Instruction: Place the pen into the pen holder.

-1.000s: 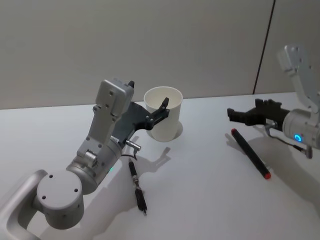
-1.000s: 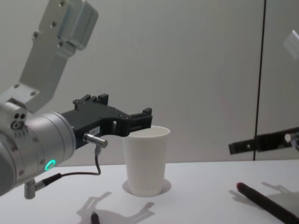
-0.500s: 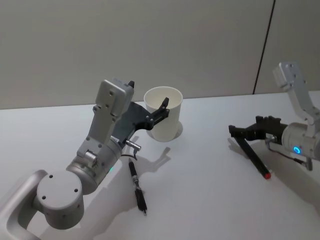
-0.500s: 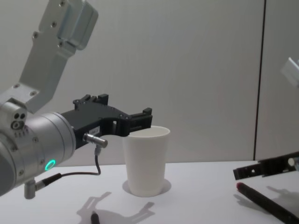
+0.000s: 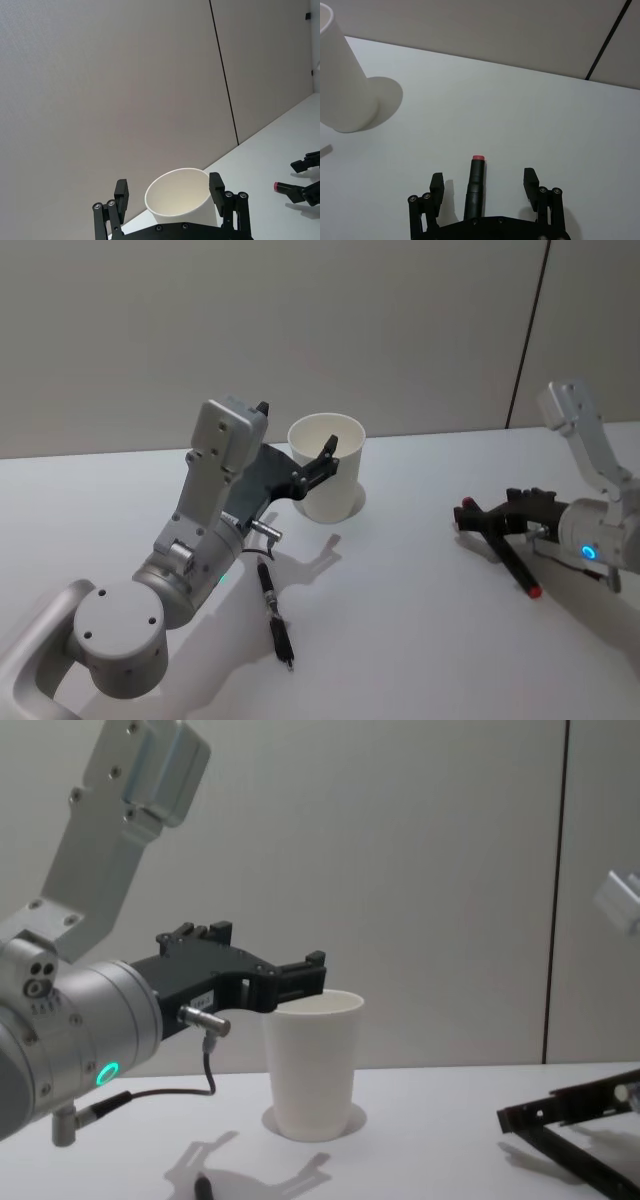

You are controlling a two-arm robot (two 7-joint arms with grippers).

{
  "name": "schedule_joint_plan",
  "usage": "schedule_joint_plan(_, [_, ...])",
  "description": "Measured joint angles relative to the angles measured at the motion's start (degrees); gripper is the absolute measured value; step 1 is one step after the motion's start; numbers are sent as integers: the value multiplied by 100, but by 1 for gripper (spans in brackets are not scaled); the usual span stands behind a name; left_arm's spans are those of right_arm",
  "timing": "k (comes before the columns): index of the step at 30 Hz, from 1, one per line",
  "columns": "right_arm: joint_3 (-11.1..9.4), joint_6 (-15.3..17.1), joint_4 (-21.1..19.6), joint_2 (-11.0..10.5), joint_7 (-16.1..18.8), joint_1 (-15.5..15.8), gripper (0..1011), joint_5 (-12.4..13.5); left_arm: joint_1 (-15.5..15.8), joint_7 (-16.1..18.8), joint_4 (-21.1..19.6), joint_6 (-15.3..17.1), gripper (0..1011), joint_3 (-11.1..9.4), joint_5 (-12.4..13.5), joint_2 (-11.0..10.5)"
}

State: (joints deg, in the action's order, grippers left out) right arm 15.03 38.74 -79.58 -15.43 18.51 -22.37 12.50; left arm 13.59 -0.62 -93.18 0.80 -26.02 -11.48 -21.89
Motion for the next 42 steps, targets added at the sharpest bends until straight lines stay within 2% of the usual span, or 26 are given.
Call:
schedule_joint_plan(14, [94, -141, 187, 70, 76, -51, 1002, -128, 0, 0, 0, 0, 1001, 0, 0, 0])
schedule_joint_plan(16, [102, -160, 206, 77, 83, -57, 968, -140, 0, 0, 0, 0, 1001, 0, 0, 0])
schedule_joint_plan(25, [122, -203, 256, 93, 101, -73, 746, -173, 0, 0, 0, 0, 1001, 0, 0, 0])
schedule_joint_plan(28, [127, -210, 265, 96, 103, -75, 650, -179, 0, 0, 0, 0, 1001, 0, 0, 0])
schedule_joint_plan(29, [127, -212, 267, 97, 104, -76, 591, -181, 0, 0, 0, 0, 1001, 0, 0, 0])
schedule_joint_plan(32, [132, -219, 275, 99, 106, -78, 535, -187, 0, 0, 0, 0, 1001, 0, 0, 0])
schedule_joint_plan(36, [135, -224, 282, 101, 110, -80, 358, -191, 0, 0, 0, 0, 1001, 0, 0, 0])
schedule_joint_plan(37, [135, -224, 282, 101, 110, -80, 358, -191, 0, 0, 0, 0, 1001, 0, 0, 0])
schedule_joint_plan(42, [139, -227, 287, 104, 116, -82, 193, -193, 0, 0, 0, 0, 1001, 0, 0, 0])
